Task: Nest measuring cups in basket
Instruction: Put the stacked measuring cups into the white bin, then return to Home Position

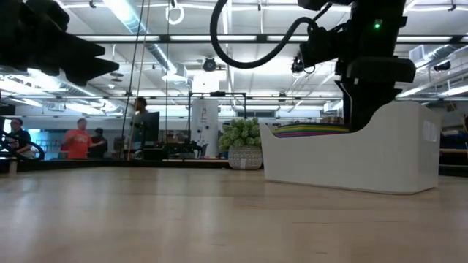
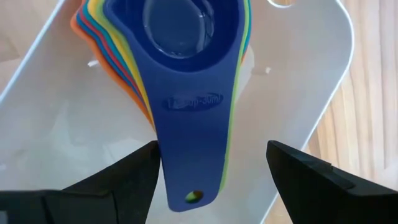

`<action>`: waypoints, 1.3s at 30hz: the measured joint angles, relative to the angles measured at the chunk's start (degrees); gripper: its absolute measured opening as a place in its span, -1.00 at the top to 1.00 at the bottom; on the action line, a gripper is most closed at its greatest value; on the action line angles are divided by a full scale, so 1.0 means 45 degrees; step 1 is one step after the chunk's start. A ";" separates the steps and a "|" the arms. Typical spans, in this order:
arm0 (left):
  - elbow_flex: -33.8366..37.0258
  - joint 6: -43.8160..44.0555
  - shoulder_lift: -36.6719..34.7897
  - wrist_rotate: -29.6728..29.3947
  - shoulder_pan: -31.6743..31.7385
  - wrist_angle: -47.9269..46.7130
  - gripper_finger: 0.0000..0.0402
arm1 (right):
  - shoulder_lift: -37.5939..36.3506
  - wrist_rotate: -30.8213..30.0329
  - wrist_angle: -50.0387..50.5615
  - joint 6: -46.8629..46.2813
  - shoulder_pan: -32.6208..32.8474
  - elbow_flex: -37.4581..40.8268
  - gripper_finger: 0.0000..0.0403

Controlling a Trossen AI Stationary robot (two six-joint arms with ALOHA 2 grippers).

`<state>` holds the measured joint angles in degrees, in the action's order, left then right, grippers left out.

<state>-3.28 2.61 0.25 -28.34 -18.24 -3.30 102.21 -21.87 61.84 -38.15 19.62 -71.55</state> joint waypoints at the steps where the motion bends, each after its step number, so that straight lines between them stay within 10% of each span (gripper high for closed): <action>1: 0.0020 -0.0070 -0.0007 0.0019 -0.0004 0.0107 -0.48 | 0.0000 0.0004 0.0000 0.0044 0.0000 0.0000 -0.50; 21: 0.0582 -0.0412 0.0019 0.0177 -0.0009 0.1587 -0.48 | -0.1401 -0.0480 -0.0960 0.0445 0.0115 -0.0077 -0.50; 39: 0.0635 -0.0718 0.0019 0.0253 -0.0009 0.2353 -0.48 | -0.7996 -0.0248 -1.3058 0.5637 -0.1003 0.6927 -0.38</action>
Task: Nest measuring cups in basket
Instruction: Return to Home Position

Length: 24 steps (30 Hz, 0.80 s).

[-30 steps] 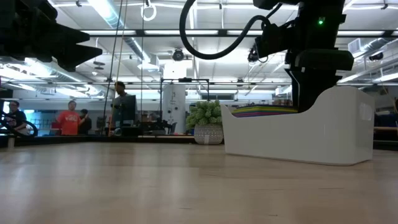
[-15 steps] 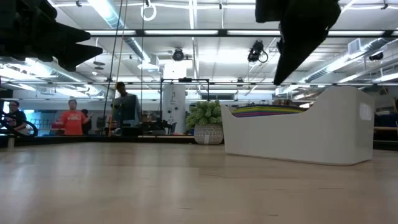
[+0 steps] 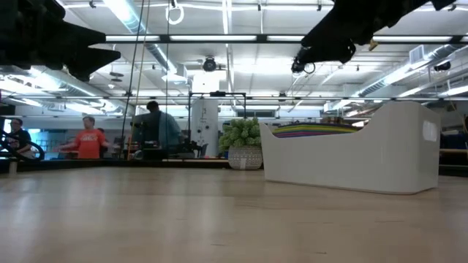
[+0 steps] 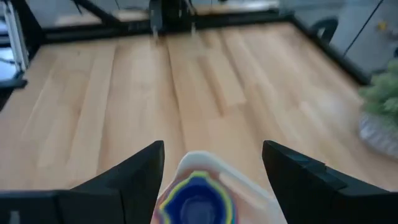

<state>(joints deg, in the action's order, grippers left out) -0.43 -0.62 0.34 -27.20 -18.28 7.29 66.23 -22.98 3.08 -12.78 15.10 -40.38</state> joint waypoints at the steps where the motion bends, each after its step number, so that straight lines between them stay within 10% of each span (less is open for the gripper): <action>1: 0.0000 -0.0002 0.0005 0.0000 0.0000 -0.0030 -0.48 | -0.0251 0.0007 -0.0302 0.0247 -0.0101 0.0233 -0.38; 24: -0.0007 -0.0005 0.0005 0.0005 0.0000 0.0116 -0.48 | -0.4309 0.1807 -0.9141 0.4077 -0.2092 0.7071 -0.37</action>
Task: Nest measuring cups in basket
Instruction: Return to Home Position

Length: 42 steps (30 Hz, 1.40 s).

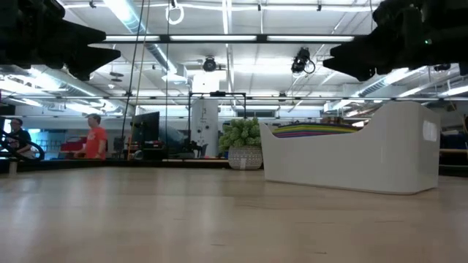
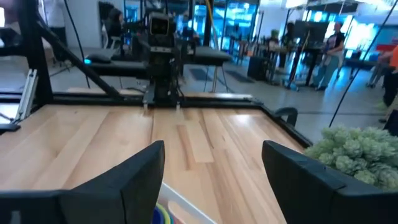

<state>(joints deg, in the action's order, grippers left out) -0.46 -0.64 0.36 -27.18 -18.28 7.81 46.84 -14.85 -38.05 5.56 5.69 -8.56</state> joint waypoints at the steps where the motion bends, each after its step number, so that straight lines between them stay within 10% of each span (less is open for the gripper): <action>1: -0.0002 0.0000 0.0000 0.0000 0.0000 0.0005 -0.48 | -0.0103 0.0000 -0.0214 0.0086 -0.0008 0.0175 -0.37; 21: -0.0007 0.0005 0.0000 0.0005 0.0000 0.0028 -0.48 | -0.2760 0.0877 0.0307 0.0075 -0.0213 0.1821 -0.38; 42: -0.0007 0.0005 0.0000 0.0000 -0.0003 0.0019 -0.48 | -0.8230 -0.2710 0.3422 -0.1410 -0.0227 0.1821 -0.37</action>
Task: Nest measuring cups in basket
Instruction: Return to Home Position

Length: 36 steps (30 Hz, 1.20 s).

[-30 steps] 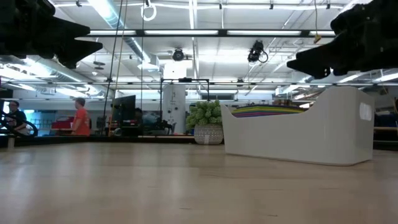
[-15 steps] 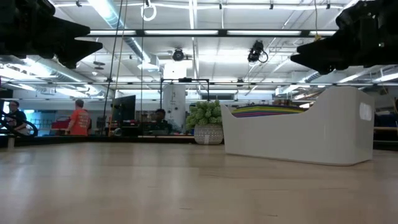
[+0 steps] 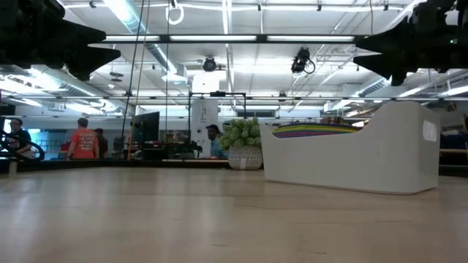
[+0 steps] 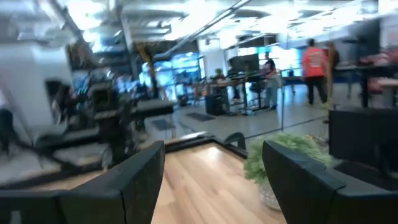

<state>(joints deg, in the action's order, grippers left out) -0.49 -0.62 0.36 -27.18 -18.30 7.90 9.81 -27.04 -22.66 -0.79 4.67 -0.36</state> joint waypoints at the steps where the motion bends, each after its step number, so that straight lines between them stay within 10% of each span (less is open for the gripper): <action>1: 0.0000 0.0000 0.0000 0.0002 0.0002 0.0000 -0.48 | -0.0028 -0.0075 -0.0087 -0.0273 -0.0004 0.0000 -0.37; 36: -0.0005 0.0000 0.0000 0.0002 0.0000 0.0000 -0.48 | -0.0021 -0.0074 -0.0184 -0.0794 0.0004 0.0000 -0.37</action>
<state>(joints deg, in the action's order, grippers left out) -0.51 -0.62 0.36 -27.17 -18.30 7.90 9.72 -27.38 -23.49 -4.36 4.69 -0.36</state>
